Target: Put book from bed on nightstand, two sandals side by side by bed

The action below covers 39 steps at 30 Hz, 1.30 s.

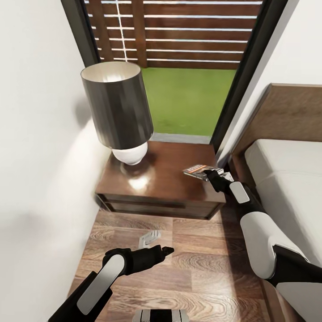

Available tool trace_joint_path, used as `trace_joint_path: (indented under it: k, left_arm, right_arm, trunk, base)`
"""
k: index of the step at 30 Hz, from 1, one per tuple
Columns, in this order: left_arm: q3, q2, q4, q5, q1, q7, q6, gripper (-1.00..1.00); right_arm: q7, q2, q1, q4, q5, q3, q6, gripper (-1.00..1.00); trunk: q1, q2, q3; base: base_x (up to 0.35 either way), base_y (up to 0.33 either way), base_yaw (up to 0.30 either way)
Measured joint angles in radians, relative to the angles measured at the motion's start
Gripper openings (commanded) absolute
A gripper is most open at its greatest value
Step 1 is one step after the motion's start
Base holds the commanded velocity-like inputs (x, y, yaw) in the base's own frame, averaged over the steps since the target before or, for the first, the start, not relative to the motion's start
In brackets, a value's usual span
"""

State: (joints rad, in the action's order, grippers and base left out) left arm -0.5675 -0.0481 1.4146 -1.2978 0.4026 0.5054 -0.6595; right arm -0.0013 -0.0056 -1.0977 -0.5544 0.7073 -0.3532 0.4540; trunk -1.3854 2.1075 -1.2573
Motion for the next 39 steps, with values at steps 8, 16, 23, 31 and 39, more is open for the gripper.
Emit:
trace_joint_path:
  k: [8, 16, 23, 31, 39]
  left_arm:
    - [0.0, 0.0, 0.0, -0.001, 0.0, -0.001, 0.0, 1.0]
    - [0.0, 0.0, 0.0, -0.002, 0.0, -0.001, 0.0, 1.0]
    - [-0.004, 0.0, 0.002, -0.001, 0.0, 0.002, 0.0, 1.0]
    - [-0.007, 0.0, 0.001, 0.002, -0.001, -0.003, 0.008, 1.0]
    - [-0.011, 0.0, -0.001, 0.004, -0.001, -0.007, 0.013, 1.0]
  right_arm:
    - [0.0, -0.001, 0.001, 0.0, 0.0, 0.0, 0.0, -1.0]
    - [0.0, -0.001, 0.002, 0.001, 0.003, 0.0, 0.0, -1.0]
    - [0.002, -0.002, 0.001, -0.007, 0.034, 0.001, -0.001, -1.0]
    - [0.015, -0.007, 0.002, -0.001, 0.034, 0.001, -0.002, -1.0]
    - [0.018, -0.01, 0.003, -0.001, 0.034, 0.001, -0.002, -1.0]
  trunk:
    - [-0.031, 0.056, -0.025]
    - [-0.061, 0.112, -0.05]
    - [-0.077, 0.14, -0.063]
    - [-0.077, 0.14, -0.063]
    - [-0.077, 0.14, -0.063]
  base:
    - [0.0, 0.0, 0.0]
    - [0.0, 0.0, 0.0]
    - [0.0, 0.0, 0.0]
    - [0.0, 0.0, 0.0]
    - [0.006, 0.0, 0.0]
